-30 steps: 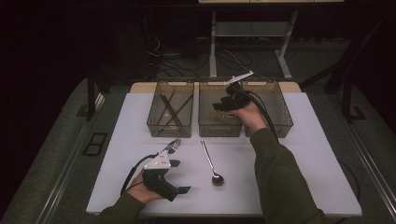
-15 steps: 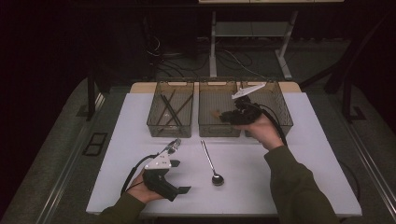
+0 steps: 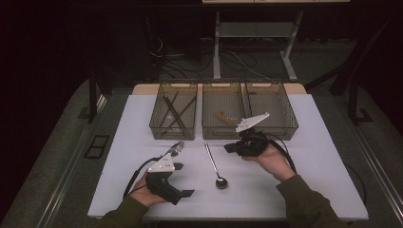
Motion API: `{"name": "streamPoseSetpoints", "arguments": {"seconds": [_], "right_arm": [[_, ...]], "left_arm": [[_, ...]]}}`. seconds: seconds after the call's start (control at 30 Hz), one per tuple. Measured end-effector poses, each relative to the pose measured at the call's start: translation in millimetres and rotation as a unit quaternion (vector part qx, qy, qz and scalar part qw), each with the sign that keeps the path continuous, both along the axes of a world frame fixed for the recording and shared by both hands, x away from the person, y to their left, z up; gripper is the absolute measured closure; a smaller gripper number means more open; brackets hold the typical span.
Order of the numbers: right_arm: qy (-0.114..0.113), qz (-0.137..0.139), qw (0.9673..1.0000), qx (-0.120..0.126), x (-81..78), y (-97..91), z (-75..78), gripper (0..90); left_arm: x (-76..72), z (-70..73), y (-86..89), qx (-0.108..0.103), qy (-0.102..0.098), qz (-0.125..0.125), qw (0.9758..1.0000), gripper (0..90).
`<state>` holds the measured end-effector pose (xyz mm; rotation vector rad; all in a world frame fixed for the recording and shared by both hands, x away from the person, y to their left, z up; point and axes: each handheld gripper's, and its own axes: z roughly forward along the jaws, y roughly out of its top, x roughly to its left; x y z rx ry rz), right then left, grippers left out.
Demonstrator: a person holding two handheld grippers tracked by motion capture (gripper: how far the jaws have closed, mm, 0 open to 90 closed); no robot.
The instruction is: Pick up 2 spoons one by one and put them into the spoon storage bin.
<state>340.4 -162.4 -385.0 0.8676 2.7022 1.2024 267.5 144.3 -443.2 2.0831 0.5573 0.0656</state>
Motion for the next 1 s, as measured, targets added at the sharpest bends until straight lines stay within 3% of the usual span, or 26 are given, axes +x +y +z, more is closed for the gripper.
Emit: {"name": "streamPoseSetpoints", "arguments": {"seconds": [0.23, 0.37, 0.53, 0.77, 1.0], "right_arm": [[0.012, 0.03, 0.9994, -0.015, -26.5, 18.9, -23.6, 89.9], [0.022, 0.04, 0.9985, -0.031, -34.0, 29.5, -35.0, 89.9], [0.024, 0.048, 0.9975, -0.045, -35.6, 41.2, -44.2, 90.0], [0.01, 0.055, 0.9955, -0.077, -35.9, 47.4, -53.7, 90.0], [0.007, 0.056, 0.9946, -0.088, -37.2, 49.3, -53.5, 90.0]], "left_arm": [[0.5, -0.2, 0.1, 0.001, -0.002, -0.001, 1.0, 0.0], [0.4, -0.2, 0.1, 0.002, -0.001, -0.001, 1.0, 0.0], [0.3, -0.3, 0.1, 0.002, -0.001, -0.001, 1.0, 0.0], [0.1, -0.1, 0.3, 0.001, 0.0, 0.0, 1.0, 0.0], [0.4, -0.1, 0.4, 0.002, -0.001, 0.0, 1.0, 0.0]]}}
